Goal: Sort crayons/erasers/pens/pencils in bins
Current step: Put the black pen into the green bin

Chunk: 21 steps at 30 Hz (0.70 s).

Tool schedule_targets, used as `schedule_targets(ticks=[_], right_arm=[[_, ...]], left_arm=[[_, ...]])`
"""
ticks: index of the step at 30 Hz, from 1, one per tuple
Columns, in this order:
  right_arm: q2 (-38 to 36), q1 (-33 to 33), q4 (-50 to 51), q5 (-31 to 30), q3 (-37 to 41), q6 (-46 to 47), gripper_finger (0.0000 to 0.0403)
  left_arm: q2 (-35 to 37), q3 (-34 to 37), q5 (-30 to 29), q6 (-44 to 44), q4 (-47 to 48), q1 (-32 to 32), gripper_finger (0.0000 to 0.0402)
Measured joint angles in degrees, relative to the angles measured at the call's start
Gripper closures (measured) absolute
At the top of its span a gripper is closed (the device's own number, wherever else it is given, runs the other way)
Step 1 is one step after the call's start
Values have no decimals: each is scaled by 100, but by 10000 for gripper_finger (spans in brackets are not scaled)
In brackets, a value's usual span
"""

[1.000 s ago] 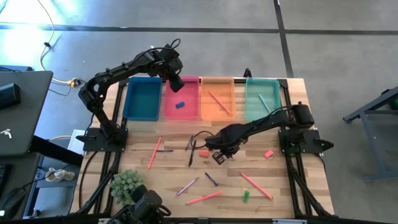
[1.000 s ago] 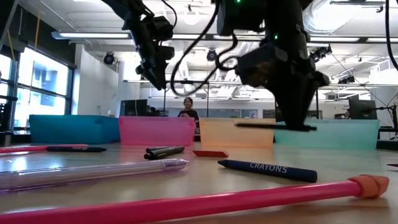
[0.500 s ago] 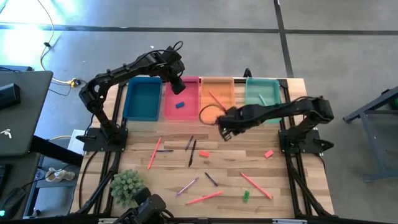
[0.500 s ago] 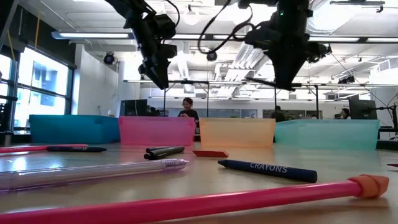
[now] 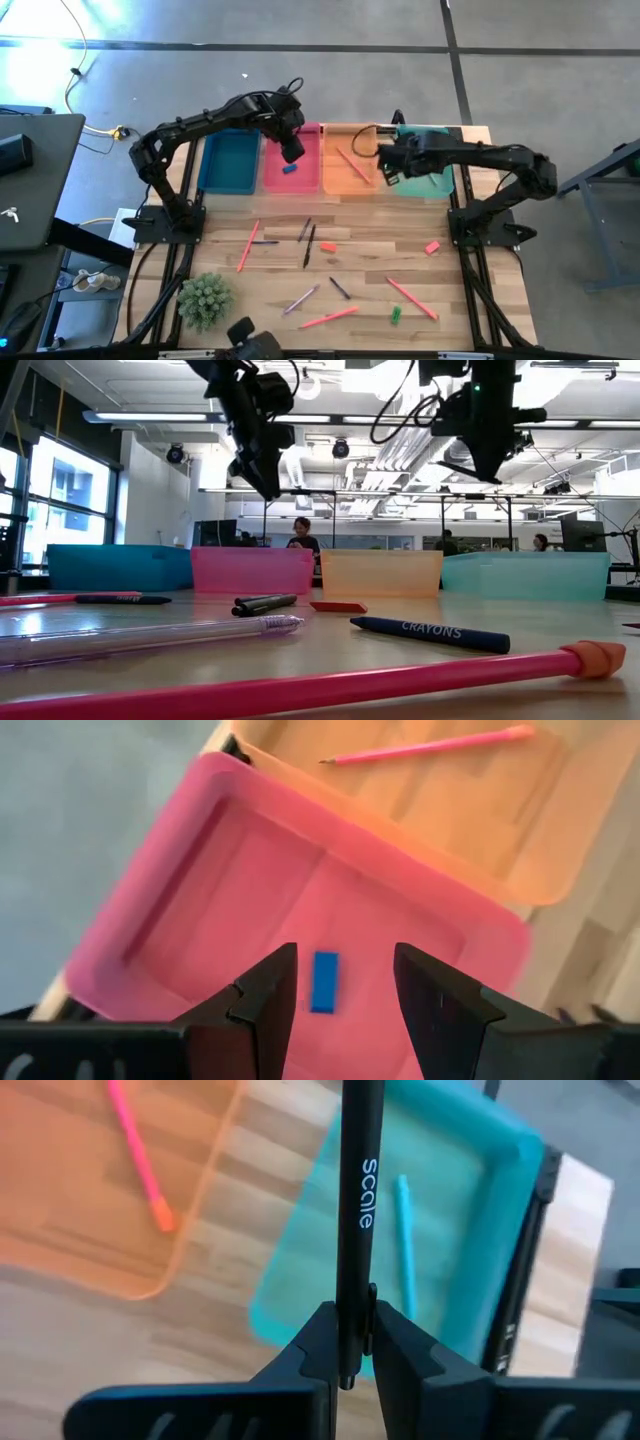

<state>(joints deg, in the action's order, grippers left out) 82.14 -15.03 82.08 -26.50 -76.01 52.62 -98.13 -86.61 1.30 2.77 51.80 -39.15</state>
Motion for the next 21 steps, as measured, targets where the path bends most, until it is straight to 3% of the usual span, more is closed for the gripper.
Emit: schedule_targets(ticks=[12,17,21], right_arm=[[132,-1791,-8,859,0,-2005,378],[336,-2158,-59,1107,55,-2469,378],[338,-2255,-396,1293,650,-2770,378]], left_arm=[[0,0,0,-983,274,645,245],[0,0,0,-1215,641,807,245],[0,0,-2,-1457,1076,863,245]])
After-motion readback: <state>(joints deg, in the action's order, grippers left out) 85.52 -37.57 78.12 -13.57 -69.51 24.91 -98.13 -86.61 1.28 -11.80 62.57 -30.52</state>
